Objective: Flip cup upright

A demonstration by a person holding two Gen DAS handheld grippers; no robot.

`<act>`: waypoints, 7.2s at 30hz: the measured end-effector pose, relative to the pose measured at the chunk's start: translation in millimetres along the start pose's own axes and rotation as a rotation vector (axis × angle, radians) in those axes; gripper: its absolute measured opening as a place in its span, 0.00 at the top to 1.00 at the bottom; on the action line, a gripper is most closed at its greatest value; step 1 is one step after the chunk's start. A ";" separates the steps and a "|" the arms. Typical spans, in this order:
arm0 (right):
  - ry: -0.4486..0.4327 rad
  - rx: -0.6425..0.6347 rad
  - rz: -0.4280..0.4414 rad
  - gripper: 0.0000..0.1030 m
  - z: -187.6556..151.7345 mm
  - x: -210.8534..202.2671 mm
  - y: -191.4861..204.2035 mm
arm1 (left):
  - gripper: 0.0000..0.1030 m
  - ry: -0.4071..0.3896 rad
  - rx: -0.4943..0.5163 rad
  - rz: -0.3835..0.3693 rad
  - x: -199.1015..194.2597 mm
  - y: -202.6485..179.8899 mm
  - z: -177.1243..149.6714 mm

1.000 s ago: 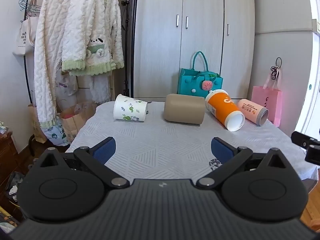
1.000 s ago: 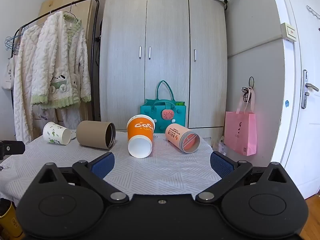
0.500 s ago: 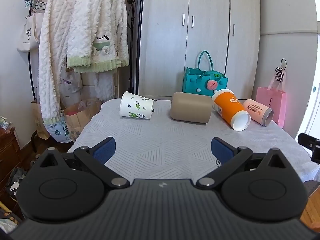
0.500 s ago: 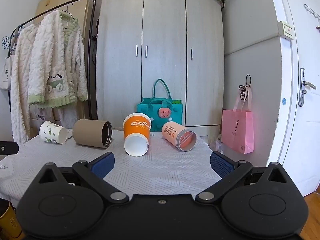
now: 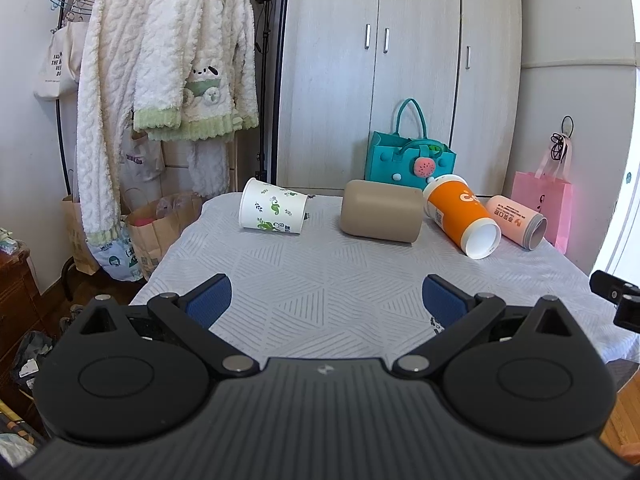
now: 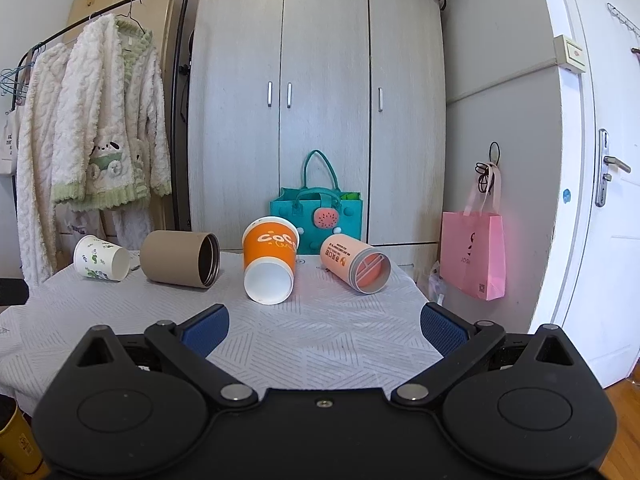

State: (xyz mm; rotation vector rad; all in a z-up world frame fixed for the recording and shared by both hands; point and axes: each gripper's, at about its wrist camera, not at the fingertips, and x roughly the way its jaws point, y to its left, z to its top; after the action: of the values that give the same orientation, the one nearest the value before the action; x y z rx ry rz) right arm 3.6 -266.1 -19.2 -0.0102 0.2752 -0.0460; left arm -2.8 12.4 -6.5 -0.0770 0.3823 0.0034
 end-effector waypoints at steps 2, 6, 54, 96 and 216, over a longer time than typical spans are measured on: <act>0.003 0.010 -0.003 0.00 -1.6 0.2 -1.0 | 0.00 0.003 -0.002 0.000 0.9 0.2 -0.6; 0.013 0.020 -0.002 0.00 -2.3 1.3 -2.8 | 0.00 0.008 -0.002 -0.001 1.9 1.2 1.9; 0.061 0.027 0.007 0.00 -9.0 9.0 -2.7 | 0.00 0.038 0.020 -0.041 -6.1 -10.4 -1.6; 0.283 -0.114 0.428 0.02 93.0 142.4 -87.6 | 0.00 0.191 0.020 -0.342 130.5 -96.2 72.6; 0.733 0.149 0.893 0.23 34.8 84.3 62.4 | 0.13 0.642 0.467 -0.885 200.6 -35.7 94.6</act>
State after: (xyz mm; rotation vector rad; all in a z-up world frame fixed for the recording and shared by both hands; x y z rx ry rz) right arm 96.8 -207.5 -9.6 0.2825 0.9863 0.8332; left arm 219.2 -18.3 8.9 0.2273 0.9525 -1.0017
